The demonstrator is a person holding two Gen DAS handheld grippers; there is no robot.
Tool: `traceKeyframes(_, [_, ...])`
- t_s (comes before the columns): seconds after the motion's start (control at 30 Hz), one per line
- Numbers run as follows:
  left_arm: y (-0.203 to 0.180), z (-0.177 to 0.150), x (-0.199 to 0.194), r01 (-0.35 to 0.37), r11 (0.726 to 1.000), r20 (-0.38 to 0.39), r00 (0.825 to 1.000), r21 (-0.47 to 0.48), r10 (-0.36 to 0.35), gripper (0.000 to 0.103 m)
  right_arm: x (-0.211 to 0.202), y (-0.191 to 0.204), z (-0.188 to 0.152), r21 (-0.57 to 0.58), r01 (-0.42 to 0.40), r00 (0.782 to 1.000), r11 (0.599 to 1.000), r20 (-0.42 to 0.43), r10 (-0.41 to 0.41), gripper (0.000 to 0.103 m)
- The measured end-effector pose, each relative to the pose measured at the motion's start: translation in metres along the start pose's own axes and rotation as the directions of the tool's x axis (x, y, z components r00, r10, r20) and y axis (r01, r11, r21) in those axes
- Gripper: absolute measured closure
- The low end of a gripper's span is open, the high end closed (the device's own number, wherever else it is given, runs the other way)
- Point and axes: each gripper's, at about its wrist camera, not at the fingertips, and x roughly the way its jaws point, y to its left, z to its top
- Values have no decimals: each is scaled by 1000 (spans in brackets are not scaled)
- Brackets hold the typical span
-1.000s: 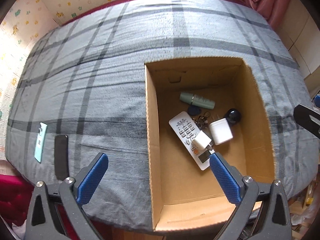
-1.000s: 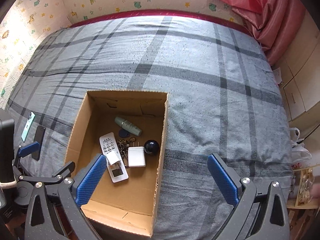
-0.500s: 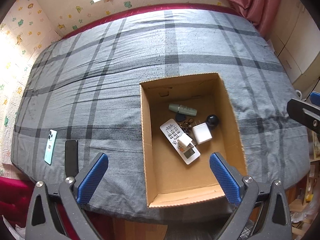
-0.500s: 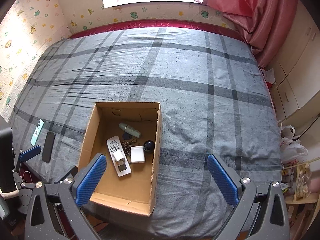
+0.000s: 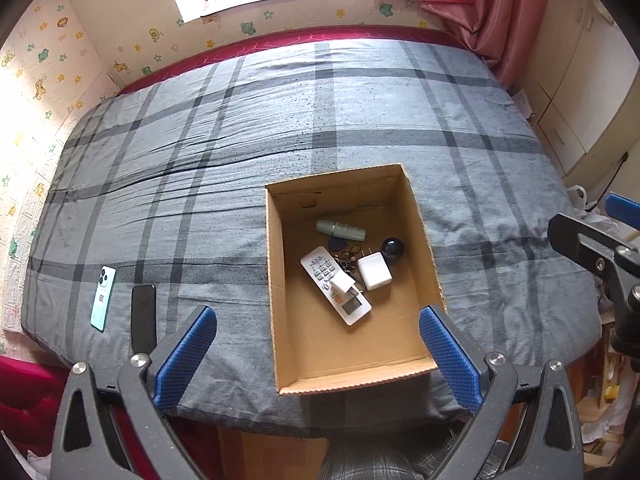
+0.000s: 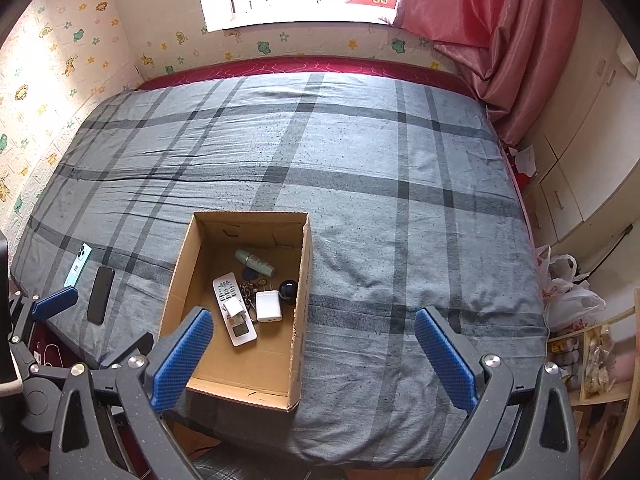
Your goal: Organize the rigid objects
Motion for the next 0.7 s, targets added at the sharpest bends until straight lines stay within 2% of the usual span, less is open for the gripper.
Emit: traceKeyframes(0.7, [-23,-7,-5,7,999,-12,1000,42,-6,0,-9,-13,-8,28,13,1000,1000,10,-13,0])
